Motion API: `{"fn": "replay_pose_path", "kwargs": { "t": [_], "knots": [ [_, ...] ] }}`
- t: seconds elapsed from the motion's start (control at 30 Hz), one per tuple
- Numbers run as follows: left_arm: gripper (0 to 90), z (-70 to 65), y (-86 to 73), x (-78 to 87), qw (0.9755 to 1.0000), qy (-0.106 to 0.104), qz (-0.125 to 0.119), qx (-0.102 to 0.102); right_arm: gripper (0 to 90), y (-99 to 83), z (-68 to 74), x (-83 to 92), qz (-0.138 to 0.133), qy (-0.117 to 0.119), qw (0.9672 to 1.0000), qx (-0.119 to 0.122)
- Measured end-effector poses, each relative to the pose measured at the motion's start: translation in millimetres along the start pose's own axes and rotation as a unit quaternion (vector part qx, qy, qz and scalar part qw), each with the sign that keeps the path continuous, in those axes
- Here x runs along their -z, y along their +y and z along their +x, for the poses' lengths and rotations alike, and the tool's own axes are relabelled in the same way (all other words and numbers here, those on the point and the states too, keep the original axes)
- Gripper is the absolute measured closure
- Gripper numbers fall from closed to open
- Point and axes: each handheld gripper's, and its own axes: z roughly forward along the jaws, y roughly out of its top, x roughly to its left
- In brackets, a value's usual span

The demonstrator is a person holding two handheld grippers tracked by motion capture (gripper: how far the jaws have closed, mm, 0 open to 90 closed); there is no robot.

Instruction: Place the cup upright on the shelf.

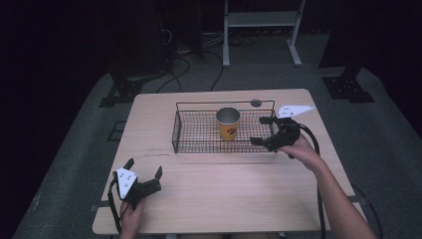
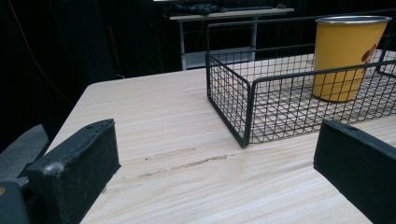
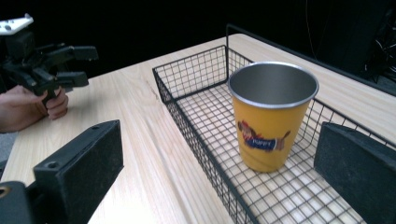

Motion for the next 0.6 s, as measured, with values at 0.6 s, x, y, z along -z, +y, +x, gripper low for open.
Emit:
{"fn": "replay_pose_path", "kwargs": {
  "t": [0.6],
  "knots": [
    [0.0,0.0,0.0,0.0,1.0000,0.000,0.000,0.000,1.1,-24.5,9.9,14.6,-0.006,-0.018,0.9998,0.005]
  ]
}}
